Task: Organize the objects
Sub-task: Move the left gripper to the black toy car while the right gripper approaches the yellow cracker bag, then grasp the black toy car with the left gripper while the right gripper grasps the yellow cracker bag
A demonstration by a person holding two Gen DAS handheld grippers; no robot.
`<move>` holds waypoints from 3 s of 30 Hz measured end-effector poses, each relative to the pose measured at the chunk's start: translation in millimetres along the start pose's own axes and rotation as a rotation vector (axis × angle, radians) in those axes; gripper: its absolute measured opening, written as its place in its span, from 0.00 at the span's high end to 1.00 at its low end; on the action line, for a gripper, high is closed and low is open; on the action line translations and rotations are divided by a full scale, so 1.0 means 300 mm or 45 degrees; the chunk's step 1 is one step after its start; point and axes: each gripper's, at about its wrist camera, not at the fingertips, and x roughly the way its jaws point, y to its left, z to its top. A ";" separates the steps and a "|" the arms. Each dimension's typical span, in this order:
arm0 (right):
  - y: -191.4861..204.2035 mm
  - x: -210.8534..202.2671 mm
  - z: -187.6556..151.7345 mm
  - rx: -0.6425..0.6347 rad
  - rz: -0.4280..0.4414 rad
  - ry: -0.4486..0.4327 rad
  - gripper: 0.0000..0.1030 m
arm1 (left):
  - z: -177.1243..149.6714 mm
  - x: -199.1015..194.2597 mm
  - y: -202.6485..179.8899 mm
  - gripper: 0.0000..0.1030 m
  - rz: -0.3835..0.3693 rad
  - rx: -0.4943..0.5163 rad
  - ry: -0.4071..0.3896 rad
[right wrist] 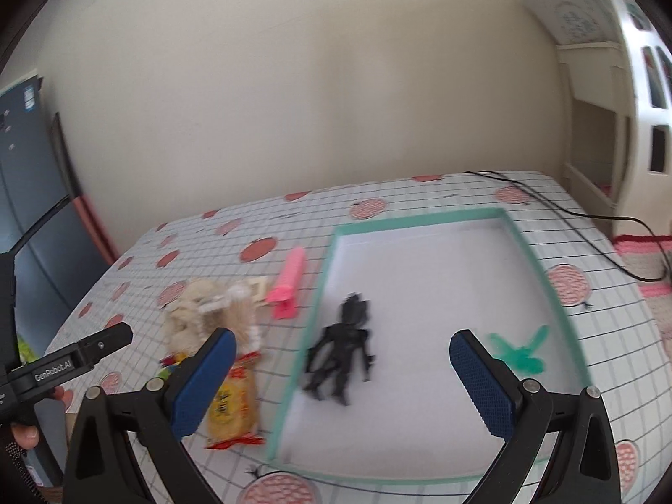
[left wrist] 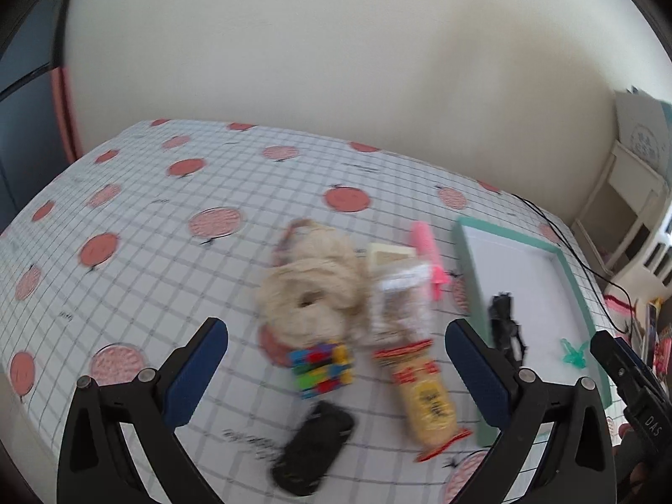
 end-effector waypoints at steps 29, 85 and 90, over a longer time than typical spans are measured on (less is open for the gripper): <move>0.275 0.219 -0.134 -0.265 0.145 0.268 0.28 | -0.139 0.058 0.153 0.01 -0.008 -0.012 0.154; 0.269 0.266 -0.171 -0.273 0.121 0.420 0.49 | -0.204 0.131 0.078 0.52 0.027 0.155 0.306; 0.277 0.269 -0.178 -0.281 0.125 0.428 0.49 | -0.202 0.133 0.084 0.52 0.027 0.152 0.306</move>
